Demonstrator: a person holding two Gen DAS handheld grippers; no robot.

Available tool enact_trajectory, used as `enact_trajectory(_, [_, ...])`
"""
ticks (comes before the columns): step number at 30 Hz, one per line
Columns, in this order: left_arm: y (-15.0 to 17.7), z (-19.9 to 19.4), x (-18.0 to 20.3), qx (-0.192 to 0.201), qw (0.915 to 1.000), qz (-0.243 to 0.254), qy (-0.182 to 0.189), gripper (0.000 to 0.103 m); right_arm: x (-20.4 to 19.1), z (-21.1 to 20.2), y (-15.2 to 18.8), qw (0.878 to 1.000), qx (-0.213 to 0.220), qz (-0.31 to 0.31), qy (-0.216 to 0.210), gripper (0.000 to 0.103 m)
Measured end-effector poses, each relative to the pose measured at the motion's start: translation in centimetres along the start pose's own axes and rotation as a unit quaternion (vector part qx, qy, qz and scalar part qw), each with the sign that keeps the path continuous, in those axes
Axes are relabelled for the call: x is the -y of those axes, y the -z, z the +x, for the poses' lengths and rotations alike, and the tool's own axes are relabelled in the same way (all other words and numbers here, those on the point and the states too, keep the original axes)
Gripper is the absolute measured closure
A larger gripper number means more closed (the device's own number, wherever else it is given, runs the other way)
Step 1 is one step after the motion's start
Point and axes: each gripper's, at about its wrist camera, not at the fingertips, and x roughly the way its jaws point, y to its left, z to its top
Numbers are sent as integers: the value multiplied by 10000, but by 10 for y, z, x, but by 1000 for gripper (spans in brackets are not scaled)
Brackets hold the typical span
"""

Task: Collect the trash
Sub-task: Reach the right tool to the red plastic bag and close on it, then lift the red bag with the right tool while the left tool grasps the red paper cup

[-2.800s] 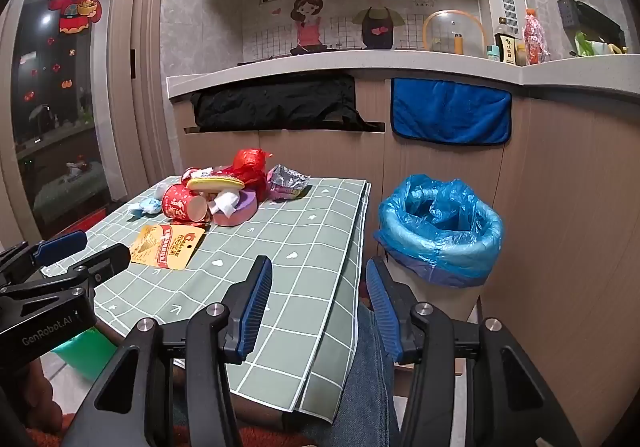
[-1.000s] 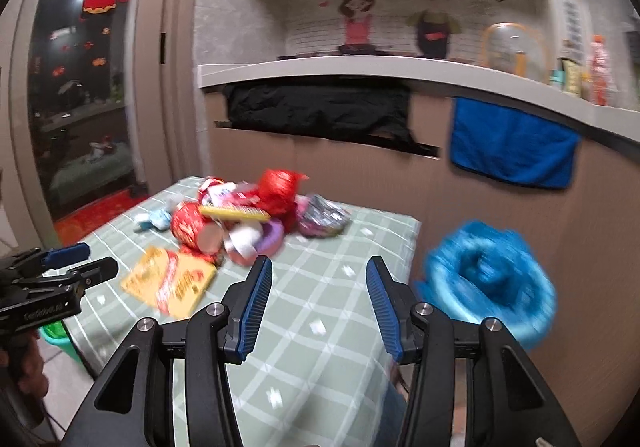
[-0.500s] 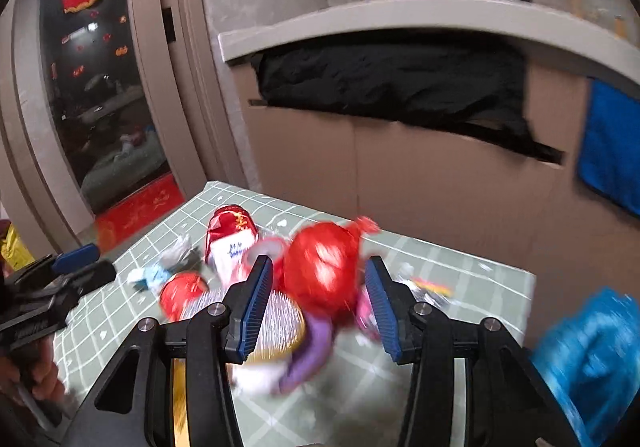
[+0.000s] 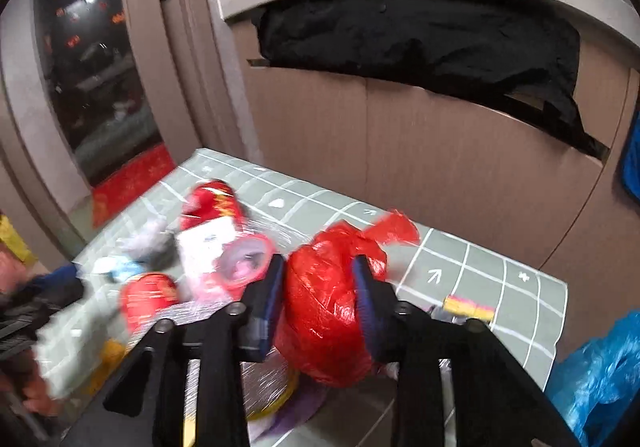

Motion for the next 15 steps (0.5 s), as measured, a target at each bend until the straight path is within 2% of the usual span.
enact_trajectory(5, [-5, 0, 17, -222, 9985, -28, 509, 43, 3, -58, -5, 9987, 499, 65, -38, 79])
enact_trajectory(8, [-14, 2, 37, -290, 9969, 152, 722, 43, 8, -87, -3, 9976, 688, 96, 12, 79])
enact_trajectory(15, [-11, 4, 72, -235, 9972, 474, 537, 43, 35, -127, 30, 9958, 756, 179, 487, 79])
